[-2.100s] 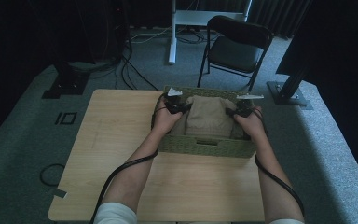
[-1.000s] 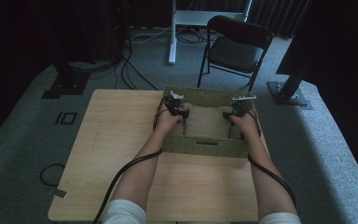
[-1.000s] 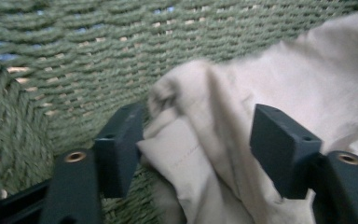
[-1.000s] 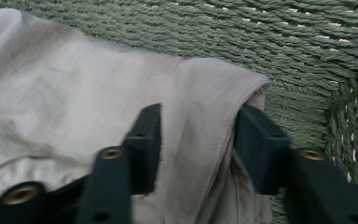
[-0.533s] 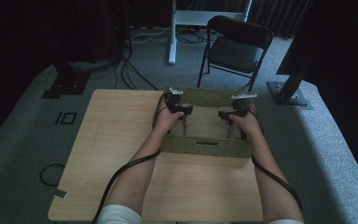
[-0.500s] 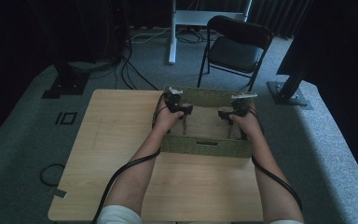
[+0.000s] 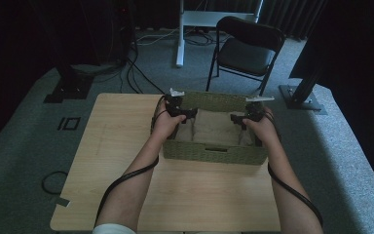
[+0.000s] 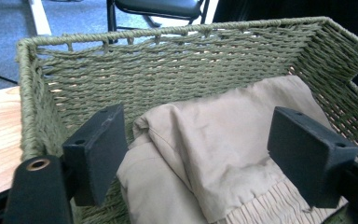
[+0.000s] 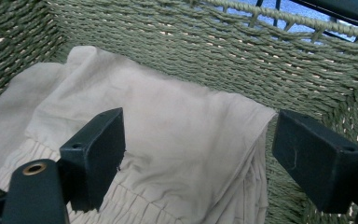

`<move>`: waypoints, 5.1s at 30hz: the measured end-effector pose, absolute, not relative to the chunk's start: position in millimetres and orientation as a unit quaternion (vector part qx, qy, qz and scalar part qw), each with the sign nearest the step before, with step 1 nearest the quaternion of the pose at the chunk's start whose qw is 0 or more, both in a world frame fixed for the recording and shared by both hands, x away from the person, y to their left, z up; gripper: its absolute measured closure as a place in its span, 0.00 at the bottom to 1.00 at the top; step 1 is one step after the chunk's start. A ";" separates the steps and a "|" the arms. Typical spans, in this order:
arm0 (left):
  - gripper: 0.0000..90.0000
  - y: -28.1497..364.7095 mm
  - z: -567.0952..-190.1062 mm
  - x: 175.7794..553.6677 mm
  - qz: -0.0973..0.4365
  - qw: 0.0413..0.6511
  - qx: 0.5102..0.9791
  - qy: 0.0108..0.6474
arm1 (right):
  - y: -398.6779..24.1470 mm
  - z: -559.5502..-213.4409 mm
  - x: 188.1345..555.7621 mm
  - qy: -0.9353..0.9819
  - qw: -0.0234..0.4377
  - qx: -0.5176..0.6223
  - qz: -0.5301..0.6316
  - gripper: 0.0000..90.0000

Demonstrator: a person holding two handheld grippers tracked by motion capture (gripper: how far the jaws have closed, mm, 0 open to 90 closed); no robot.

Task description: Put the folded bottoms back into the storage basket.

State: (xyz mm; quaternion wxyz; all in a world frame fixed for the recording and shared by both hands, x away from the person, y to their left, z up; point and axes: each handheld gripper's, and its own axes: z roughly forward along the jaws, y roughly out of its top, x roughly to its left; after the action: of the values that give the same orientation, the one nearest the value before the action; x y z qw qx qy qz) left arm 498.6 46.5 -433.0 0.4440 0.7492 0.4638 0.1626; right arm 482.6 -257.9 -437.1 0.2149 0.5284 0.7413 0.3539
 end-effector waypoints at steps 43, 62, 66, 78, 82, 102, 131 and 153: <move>0.20 85.2 -413.2 421.3 0.160 0.474 0.755 0.424 | -269.3 -407.1 394.2 0.738 0.241 0.482 0.407 0.19; 0.18 124.3 -432.4 393.9 0.172 0.470 0.745 0.441 | -280.5 -440.6 329.3 0.729 0.250 0.475 0.425 0.18; 0.18 130.6 -439.3 390.1 0.176 0.469 0.741 0.447 | -281.8 -450.3 320.3 0.728 0.258 0.475 0.422 0.17; 0.18 147.0 -468.1 383.3 0.160 0.465 0.731 0.473 | -287.5 -485.9 301.6 0.728 0.256 0.484 0.412 0.16; 0.17 151.5 -476.4 382.2 0.160 0.462 0.730 0.478 | -288.8 -499.7 297.1 0.732 0.257 0.483 0.406 0.15; 0.17 172.8 -520.5 368.9 0.157 0.433 0.726 0.510 | -298.7 -543.9 286.0 0.737 0.251 0.508 0.367 0.15; 0.17 189.4 -550.4 345.0 0.203 0.341 0.745 0.536 | -299.8 -556.0 287.2 0.738 0.231 0.546 0.322 0.15; 0.17 181.5 -551.4 324.8 0.250 0.294 0.709 0.591 | -299.8 -556.3 287.4 0.740 0.230 0.544 0.322 0.14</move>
State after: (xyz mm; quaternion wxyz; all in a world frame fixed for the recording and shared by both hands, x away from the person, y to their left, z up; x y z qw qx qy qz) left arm 324.8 181.5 -551.4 0.2935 0.7088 0.5906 0.2504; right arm 287.4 -299.8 -556.3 0.2298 0.5436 0.7405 0.3216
